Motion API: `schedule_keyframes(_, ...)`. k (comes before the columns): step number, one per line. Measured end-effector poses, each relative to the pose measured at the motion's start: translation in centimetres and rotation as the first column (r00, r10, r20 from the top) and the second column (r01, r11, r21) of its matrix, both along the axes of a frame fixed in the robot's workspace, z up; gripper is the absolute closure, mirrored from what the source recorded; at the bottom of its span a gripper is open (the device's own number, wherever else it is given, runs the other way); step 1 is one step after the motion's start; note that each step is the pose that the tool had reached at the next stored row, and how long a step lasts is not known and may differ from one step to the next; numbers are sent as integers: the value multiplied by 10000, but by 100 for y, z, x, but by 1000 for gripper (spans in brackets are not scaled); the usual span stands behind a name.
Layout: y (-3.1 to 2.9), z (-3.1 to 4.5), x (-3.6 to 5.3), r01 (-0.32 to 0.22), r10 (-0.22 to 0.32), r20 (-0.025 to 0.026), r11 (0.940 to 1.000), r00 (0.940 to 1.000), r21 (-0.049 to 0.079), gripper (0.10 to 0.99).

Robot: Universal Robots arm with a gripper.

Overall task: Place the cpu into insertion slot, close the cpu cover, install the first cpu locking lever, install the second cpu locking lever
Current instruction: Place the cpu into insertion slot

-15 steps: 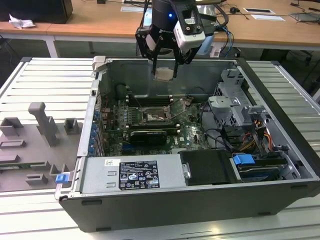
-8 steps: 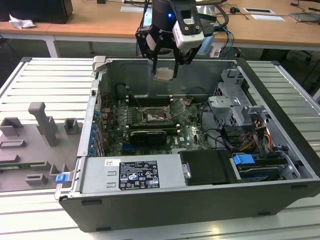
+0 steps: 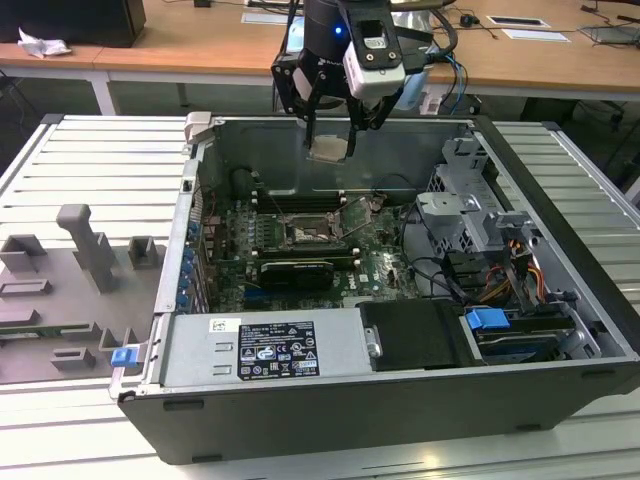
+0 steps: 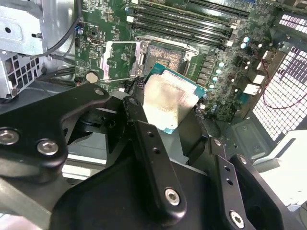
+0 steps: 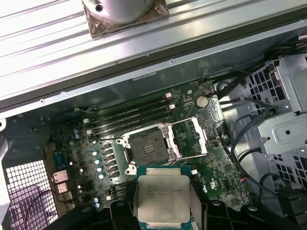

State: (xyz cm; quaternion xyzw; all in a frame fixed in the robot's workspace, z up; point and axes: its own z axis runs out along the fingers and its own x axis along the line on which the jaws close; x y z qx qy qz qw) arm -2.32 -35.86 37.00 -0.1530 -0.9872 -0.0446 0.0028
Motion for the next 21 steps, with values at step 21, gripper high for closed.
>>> schedule_keyframes(21,0,-8,0,1117,-1117,0,9937,9937,1,557)
